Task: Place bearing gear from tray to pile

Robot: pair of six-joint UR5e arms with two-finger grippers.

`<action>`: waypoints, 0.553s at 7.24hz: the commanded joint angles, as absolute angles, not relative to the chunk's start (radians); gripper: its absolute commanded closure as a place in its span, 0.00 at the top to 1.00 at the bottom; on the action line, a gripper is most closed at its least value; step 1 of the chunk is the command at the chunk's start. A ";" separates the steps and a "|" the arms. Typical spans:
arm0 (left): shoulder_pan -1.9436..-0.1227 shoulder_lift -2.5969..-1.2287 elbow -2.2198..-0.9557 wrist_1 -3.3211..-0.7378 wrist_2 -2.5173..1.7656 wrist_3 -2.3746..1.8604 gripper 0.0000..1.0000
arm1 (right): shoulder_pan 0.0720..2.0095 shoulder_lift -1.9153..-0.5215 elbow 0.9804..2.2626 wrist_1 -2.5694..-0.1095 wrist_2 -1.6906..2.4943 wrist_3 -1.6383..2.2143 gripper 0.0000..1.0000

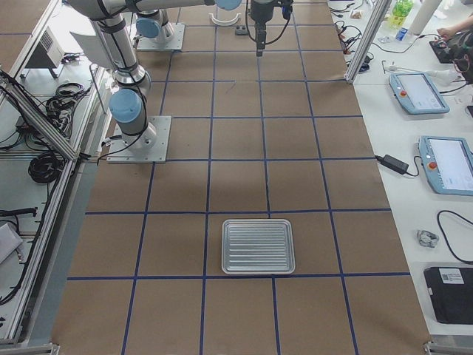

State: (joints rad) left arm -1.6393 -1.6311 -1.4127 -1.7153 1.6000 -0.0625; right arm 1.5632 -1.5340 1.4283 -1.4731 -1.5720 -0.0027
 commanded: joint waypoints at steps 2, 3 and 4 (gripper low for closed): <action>-1.651 -1.582 -1.477 -1.600 1.595 -0.041 0.95 | 1.563 -1.534 1.428 -1.474 -1.574 -0.003 1.00; -1.648 -1.577 -1.492 -1.577 1.589 -0.041 0.96 | 1.563 -1.534 1.428 -1.474 -1.572 -0.003 1.00; -1.649 -1.575 -1.499 -1.572 1.591 -0.034 0.96 | 1.563 -1.534 1.428 -1.474 -1.575 -0.003 1.00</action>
State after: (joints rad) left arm -1.6492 -1.5795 -1.4843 -1.5913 1.5918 -0.0409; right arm 1.5631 -1.5340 1.4281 -1.4742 -1.5732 -0.0029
